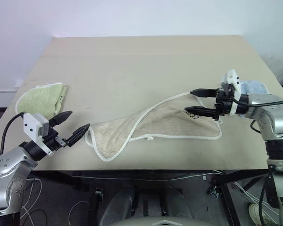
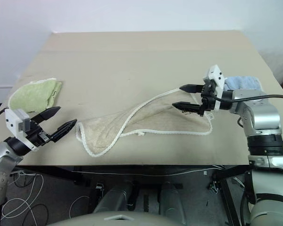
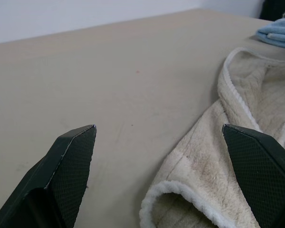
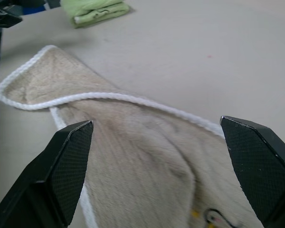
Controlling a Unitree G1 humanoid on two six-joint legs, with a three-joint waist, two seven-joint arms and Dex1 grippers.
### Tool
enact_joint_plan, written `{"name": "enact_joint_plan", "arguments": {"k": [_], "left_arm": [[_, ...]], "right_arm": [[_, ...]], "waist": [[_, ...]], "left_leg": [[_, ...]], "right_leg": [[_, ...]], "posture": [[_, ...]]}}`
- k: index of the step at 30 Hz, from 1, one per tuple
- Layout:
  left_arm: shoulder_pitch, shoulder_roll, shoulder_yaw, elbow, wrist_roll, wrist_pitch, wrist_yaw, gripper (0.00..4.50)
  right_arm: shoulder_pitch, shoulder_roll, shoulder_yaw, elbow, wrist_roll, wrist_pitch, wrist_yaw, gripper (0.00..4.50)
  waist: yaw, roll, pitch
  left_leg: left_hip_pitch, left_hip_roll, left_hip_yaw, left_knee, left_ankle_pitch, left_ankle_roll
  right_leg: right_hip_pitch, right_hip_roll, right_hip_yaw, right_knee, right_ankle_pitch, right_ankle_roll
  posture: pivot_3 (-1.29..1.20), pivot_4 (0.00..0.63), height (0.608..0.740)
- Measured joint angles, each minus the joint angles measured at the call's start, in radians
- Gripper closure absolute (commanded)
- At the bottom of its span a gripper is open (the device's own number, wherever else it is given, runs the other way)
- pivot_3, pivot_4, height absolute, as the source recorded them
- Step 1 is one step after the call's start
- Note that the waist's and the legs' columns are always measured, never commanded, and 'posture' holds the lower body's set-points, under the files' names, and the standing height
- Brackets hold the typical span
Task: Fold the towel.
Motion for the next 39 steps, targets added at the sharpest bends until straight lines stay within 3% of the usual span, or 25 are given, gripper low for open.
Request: {"name": "enact_joint_plan", "arguments": {"k": [15,22,29,35,39], "left_arm": [[-0.072,0.039,-0.011,-0.002,-0.004,0.021,-0.011,0.03],[-0.157,-0.002,-0.118,-0.002,0.003,0.035,-0.018,0.03],[-0.211,-0.048,-0.225,-0.002,-0.002,0.063,-0.031,0.03],[-0.238,-0.003,-0.260,0.010,-0.036,0.144,-0.089,0.03],[-0.272,-0.002,-0.273,0.021,-0.033,0.154,-0.101,0.03]], "right_arm": [[-0.080,0.037,-0.013,0.147,-0.022,-0.031,-0.081,0.00],[-0.175,0.042,-0.007,0.336,-0.108,-0.090,-0.142,0.00],[-0.208,0.046,-0.006,0.397,-0.131,-0.083,-0.142,0.00],[-0.213,0.045,0.028,0.405,-0.193,-0.069,-0.177,0.00],[-0.248,0.060,0.077,0.514,-0.274,-0.143,-0.200,0.00]], "waist": [[-0.001,0.000,0.000],[-0.001,0.000,0.000],[-0.005,0.000,0.000],[-0.007,0.000,0.000],[-0.006,0.000,0.000]], "left_leg": [[0.000,0.000,0.000,0.000,0.000,0.000],[0.000,0.000,0.000,0.000,0.000,0.000],[0.000,0.000,0.000,0.000,0.000,0.000],[0.000,0.000,0.000,0.000,0.001,-0.001],[0.000,0.000,0.000,0.000,0.001,-0.001]], "right_leg": [[0.000,0.000,0.000,0.000,0.000,0.000],[0.000,0.000,0.000,0.000,0.000,0.000],[-0.001,0.001,0.000,0.000,0.000,0.000],[-0.001,0.001,0.000,0.000,0.000,0.000],[-0.001,0.001,0.000,0.000,0.000,0.000]], "posture": [[0.00,0.150,0.740],[0.00,0.150,0.740],[0.00,0.150,0.740],[0.00,0.150,0.740],[0.00,0.150,0.740]]}}
